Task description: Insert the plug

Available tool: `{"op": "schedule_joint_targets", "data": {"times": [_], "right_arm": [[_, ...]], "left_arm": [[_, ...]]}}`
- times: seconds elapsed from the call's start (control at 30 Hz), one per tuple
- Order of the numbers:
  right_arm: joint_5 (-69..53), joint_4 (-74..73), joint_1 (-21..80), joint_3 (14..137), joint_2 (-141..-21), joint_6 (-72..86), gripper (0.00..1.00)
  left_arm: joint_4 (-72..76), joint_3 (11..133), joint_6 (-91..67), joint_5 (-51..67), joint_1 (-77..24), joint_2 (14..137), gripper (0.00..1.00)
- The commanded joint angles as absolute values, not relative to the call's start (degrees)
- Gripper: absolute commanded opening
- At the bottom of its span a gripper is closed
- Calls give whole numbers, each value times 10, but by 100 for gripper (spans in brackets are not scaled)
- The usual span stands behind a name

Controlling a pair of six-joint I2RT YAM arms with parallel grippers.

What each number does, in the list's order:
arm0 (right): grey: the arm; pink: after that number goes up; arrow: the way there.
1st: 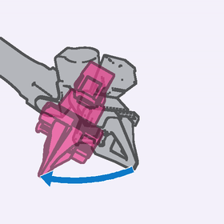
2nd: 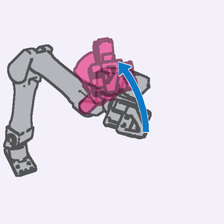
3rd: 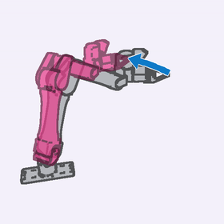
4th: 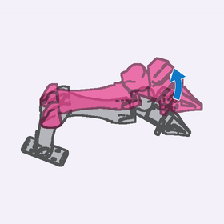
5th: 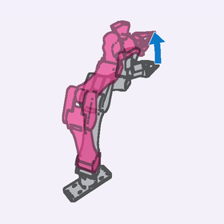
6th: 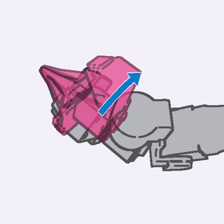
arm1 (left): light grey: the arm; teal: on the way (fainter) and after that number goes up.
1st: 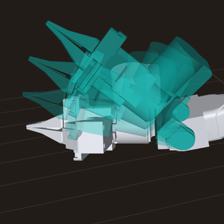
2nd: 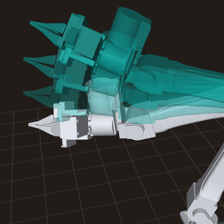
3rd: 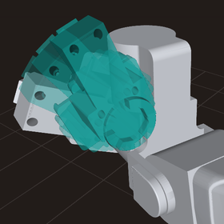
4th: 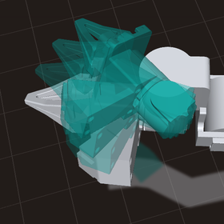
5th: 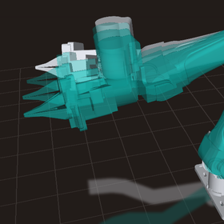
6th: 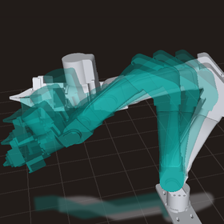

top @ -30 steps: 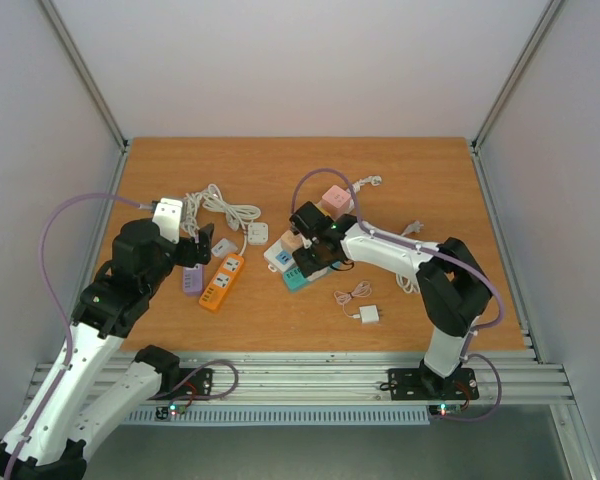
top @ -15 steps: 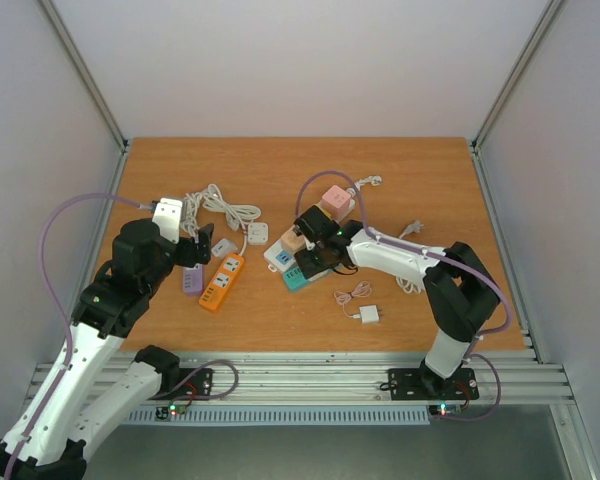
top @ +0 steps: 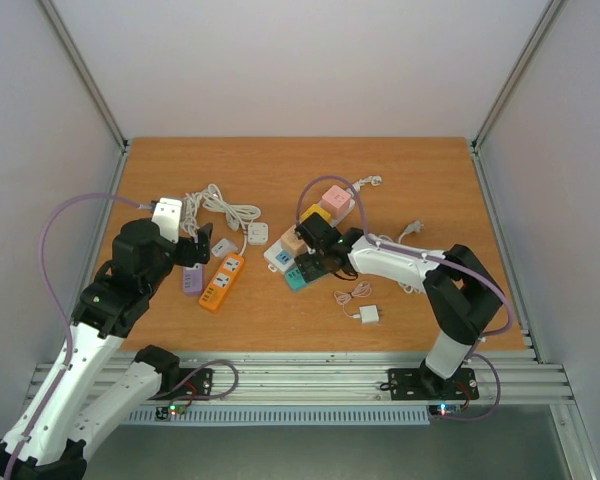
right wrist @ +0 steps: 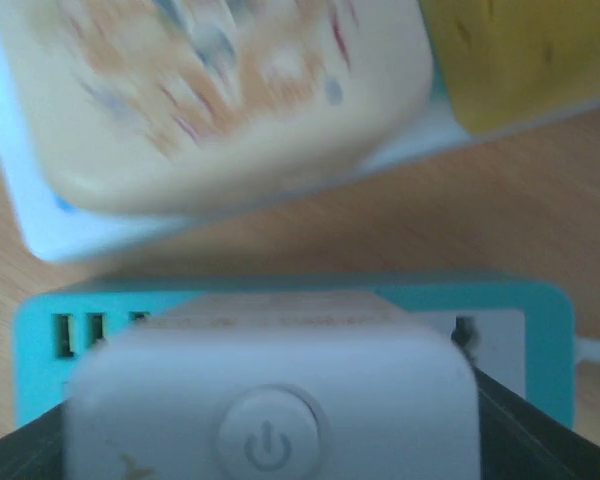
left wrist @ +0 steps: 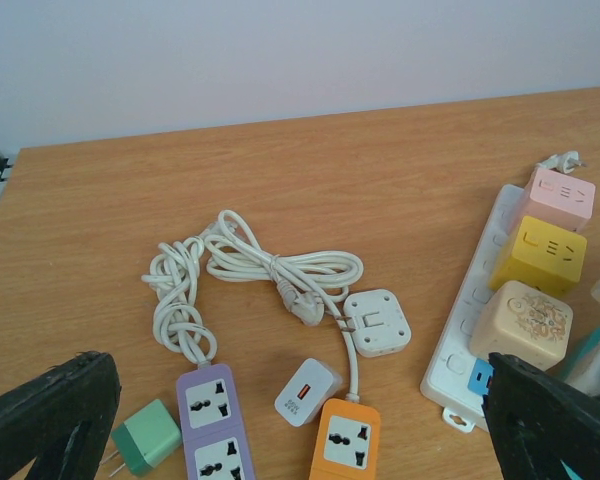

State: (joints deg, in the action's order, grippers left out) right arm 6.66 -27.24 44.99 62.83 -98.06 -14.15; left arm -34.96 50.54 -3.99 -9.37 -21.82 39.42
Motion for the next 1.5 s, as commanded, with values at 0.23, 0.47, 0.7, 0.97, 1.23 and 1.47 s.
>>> {"op": "schedule_joint_targets", "data": {"times": [0.23, 0.47, 0.7, 0.97, 1.23, 1.47], "right_arm": [[57, -440, 439, 691, -948, -140, 90], [30, -466, 439, 713, -964, -156, 83], [34, -479, 439, 718, -991, -169, 59], [-15, -453, 426, 679, -1028, -160, 45], [46, -422, 437, 627, -1020, -156, 42], [68, -398, 456, 606, -1027, -151, 41]], "left_arm": [[-324, 501, -32, -104, -216, 387, 99], [-323, 498, -30, -109, -216, 380, 99], [-323, 498, -30, -107, -216, 381, 99], [-323, 496, -30, -108, -216, 380, 99], [-322, 496, -28, -109, -216, 381, 99], [-322, 495, -27, -113, -216, 382, 99]]}}
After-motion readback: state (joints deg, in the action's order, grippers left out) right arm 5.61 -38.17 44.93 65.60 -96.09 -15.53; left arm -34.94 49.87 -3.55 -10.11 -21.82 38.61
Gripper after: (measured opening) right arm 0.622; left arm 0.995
